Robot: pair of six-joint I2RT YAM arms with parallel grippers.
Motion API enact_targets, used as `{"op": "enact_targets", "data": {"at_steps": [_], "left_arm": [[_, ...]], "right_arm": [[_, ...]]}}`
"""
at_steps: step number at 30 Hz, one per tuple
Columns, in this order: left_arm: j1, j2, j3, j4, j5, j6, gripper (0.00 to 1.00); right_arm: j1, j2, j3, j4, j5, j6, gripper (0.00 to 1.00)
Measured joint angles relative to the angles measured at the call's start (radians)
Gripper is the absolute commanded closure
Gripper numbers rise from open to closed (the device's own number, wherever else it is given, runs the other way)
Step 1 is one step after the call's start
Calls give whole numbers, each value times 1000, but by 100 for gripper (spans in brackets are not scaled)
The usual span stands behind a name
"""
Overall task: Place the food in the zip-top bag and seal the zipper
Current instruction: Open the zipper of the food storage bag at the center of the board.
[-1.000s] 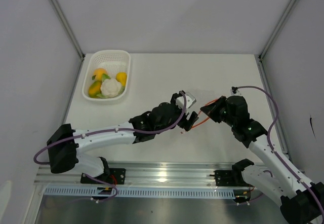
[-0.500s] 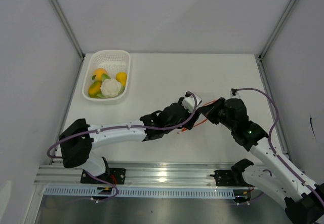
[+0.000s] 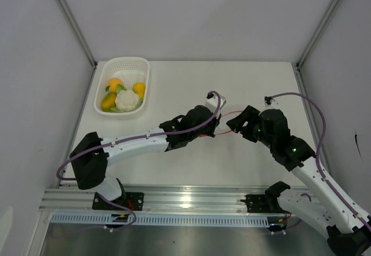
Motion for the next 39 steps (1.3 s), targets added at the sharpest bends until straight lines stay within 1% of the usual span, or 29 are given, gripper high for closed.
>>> {"op": "enact_targets", "data": {"at_steps": [1,2,5,6,10,15,18,23,26,31,34,35,38,39], "left_arm": [[6,0,9,-8,5,-7,99],[10,0,18,-16,10,-14,99],[21,2,48,-35,25,-42,99],[23,4,56,-40,31,-49,99],[35,14,82,-58,60,-83,99],[60,14,98,-69,104,-124,100],[72,14,105,-69,131,-145,99],[77,14,108,-68,171,-163,99],[78,14,108,-68,186,-175,99],[80,12,108,-67,213,-196,99],[83,10,108,-62,233,-210,100],[83,8,108,-60,243,-216,99],[85,3,111,-57,262,-229,99],[87,3,114,-55,271,-231,100]], "right_arm": [[0,0,18,-21,8,-22,20],[0,-2,35,-43,16,-39,16],[0,-12,74,-104,48,-80,7],[0,-16,85,-126,61,-86,6],[-19,-31,123,-215,93,-89,6],[-114,-42,130,-243,31,-133,12],[-158,-49,130,-232,-19,-148,13],[-210,14,143,-195,-125,-151,17],[-217,63,141,-160,-166,-134,20],[-217,79,140,-113,-198,-89,30],[-216,91,131,-82,-201,-64,38],[-216,96,123,-75,-201,-55,38],[-199,102,107,-73,-192,-41,43],[-191,101,101,-73,-185,-37,47]]}}
